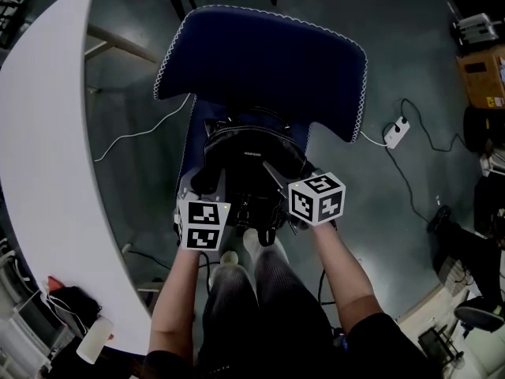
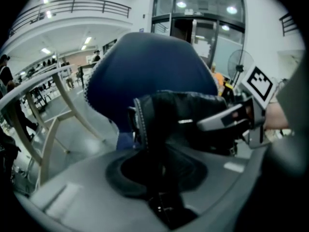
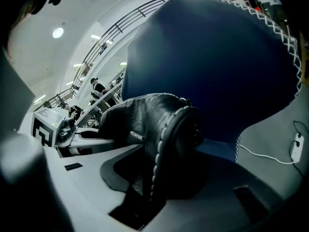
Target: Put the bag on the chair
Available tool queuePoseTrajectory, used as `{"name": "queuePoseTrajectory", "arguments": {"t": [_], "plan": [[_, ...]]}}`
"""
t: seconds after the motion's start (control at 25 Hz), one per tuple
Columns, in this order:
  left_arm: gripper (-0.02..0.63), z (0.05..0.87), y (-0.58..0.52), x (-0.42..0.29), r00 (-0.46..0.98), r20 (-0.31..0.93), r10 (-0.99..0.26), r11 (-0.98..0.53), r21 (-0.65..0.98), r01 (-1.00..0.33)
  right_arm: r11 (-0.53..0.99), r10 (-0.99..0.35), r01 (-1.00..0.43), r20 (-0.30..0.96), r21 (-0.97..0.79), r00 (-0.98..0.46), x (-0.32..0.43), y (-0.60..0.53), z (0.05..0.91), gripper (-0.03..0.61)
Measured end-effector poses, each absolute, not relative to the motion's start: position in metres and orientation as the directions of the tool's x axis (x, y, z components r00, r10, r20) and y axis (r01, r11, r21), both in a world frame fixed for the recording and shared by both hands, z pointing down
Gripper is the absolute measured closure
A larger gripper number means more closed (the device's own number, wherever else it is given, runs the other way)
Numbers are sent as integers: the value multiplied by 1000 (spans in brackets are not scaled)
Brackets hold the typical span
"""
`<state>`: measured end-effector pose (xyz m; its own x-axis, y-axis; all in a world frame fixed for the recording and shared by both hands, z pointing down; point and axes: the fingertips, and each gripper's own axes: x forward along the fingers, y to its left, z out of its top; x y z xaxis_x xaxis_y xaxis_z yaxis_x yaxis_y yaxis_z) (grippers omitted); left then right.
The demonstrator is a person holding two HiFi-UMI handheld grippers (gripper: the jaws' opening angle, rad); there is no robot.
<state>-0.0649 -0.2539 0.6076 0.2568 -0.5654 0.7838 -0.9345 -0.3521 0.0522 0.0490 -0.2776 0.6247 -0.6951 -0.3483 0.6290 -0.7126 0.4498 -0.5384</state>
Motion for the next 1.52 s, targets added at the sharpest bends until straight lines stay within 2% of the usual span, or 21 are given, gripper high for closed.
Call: {"name": "queuePoseTrajectory", "arguments": {"t": [0.72, 0.84, 0.96, 1.2, 1.28, 1.52], "plan": [[489, 629, -283, -64, 265, 793, -549, -348, 72, -935, 382, -316, -730, 662, -567, -680, 57, -302, 650, 407], [489, 629, -283, -63, 257, 800, -543, -339, 71, -938, 370, -321, -743, 674, -557, -665, 62, -300, 651, 368], [481, 629, -283, -65, 248, 806, -538, -320, 77, -944, 363, -318, -748, 681, -555, -660, 65, -294, 652, 360], [458, 628, -283, -69, 234, 800, -553, -284, 84, -955, 353, -355, -775, 691, -524, -630, 77, -293, 647, 354], [431, 627, -282, -69, 234, 800, -553, -281, 85, -956, 349, -374, -787, 694, -509, -615, 82, -292, 643, 353], [422, 615, -277, -71, 222, 783, -581, -264, 76, -962, 349, -420, -822, 709, -449, -566, 94, -283, 632, 345]]}}
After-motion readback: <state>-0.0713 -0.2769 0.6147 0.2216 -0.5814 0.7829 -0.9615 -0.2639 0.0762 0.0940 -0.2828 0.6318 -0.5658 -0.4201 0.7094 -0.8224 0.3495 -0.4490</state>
